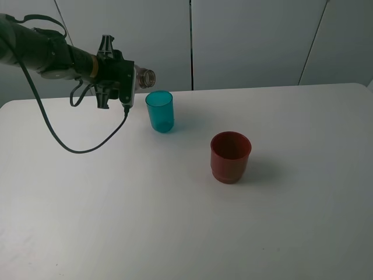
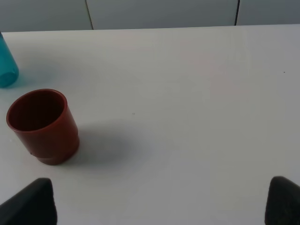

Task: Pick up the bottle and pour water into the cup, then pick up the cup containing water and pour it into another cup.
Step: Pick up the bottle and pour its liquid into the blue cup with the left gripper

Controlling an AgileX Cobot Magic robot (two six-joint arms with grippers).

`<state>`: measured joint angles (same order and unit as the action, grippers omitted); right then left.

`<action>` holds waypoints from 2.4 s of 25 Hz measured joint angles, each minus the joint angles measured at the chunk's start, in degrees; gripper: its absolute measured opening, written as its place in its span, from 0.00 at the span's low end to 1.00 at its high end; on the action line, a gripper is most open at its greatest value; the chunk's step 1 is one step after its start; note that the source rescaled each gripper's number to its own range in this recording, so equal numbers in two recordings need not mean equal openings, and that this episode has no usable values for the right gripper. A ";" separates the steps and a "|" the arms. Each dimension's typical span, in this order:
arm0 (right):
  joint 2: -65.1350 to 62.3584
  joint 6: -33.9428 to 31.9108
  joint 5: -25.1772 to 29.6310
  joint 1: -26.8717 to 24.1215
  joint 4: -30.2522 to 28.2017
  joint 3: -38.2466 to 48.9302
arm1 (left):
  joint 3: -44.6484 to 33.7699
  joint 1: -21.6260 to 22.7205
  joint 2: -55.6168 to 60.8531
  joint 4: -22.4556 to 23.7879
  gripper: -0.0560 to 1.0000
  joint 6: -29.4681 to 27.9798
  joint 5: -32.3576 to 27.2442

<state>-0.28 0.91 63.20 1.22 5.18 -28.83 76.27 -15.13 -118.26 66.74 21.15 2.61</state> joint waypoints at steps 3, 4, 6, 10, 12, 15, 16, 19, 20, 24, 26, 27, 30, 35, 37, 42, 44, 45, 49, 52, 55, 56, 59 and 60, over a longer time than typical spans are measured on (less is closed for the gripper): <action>0.00 0.00 0.00 0.00 0.00 0.00 | 0.00 0.00 0.00 0.86 0.09 0.00 0.12; 0.00 0.00 0.00 0.00 0.00 0.00 | 0.00 0.00 0.00 1.25 0.09 0.00 0.22; 0.00 0.00 0.00 0.00 0.00 0.00 | 0.00 0.00 0.00 1.77 0.09 0.05 0.20; 0.00 0.00 0.00 0.00 0.00 0.00 | 0.00 -0.10 0.00 2.26 0.09 1.61 -0.44; 0.00 0.00 0.00 0.00 0.00 0.00 | 0.00 -0.10 0.00 2.36 0.09 2.39 -1.26; 0.00 0.00 0.00 0.00 0.00 0.00 | 0.00 -0.10 0.00 2.36 0.09 2.54 -1.92; 0.00 0.00 0.00 0.00 0.00 0.00 | 0.00 -0.10 0.00 2.36 0.09 2.68 -2.01; 0.00 0.00 0.00 0.00 0.00 0.00 | 0.00 -0.10 0.00 2.36 0.09 2.79 -2.61; 0.00 0.00 0.00 0.00 0.00 0.00 | 0.00 -0.10 0.00 2.36 0.09 2.90 -2.61; 0.00 0.00 0.00 0.00 0.00 0.00 | 0.00 -0.10 0.00 2.75 0.09 3.01 -3.14; 0.00 0.00 0.00 0.00 0.00 0.00 | 0.13 -0.10 0.00 3.00 0.09 3.81 -3.23; 0.00 0.00 0.00 0.00 0.00 0.00 | 0.28 -0.10 0.00 2.99 0.09 4.09 -3.36; 0.00 0.00 0.00 0.00 0.00 0.00 | 1.17 -0.21 0.00 3.10 0.09 4.46 -3.47; 0.00 -0.04 0.00 0.00 0.00 0.00 | 2.10 -0.21 0.00 3.10 0.09 4.90 -3.57; 0.00 -0.04 0.00 0.00 0.00 0.00 | 2.10 -0.21 0.00 3.10 0.09 5.47 -3.46; 0.00 -0.04 0.00 0.00 0.00 0.00 | 2.10 -0.21 0.00 3.10 0.09 5.93 -3.57; 0.00 -0.04 0.00 0.00 0.00 0.00 | 2.10 -0.21 0.00 3.10 0.09 6.59 -3.43; 0.00 -0.04 0.00 0.00 0.00 0.00 | 2.12 -0.21 0.00 3.21 0.09 7.14 -3.43; 0.00 -0.04 0.00 0.00 0.00 0.00 | 2.12 -0.21 0.00 3.34 0.09 8.50 -3.22; 0.00 -0.04 0.00 0.00 0.00 0.00 | 2.12 -0.29 0.00 3.34 0.09 9.07 -3.14; 0.00 -0.04 0.00 0.00 0.00 0.00 | 2.12 -0.43 -0.23 3.43 0.09 9.99 -2.61; 0.00 -0.04 0.00 0.00 0.00 0.00 | 2.12 -0.43 -0.23 3.43 0.09 10.13 -2.61; 0.00 -0.04 0.00 0.00 0.00 0.00 | 2.12 -0.56 -0.23 3.58 0.09 10.47 -2.29; 0.00 -0.04 0.00 0.00 0.00 0.00 | 2.12 -0.56 -0.23 3.58 0.09 10.47 -2.29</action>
<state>-0.28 0.87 63.20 1.22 5.18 -28.83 78.39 -15.69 -118.49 70.32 31.62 0.32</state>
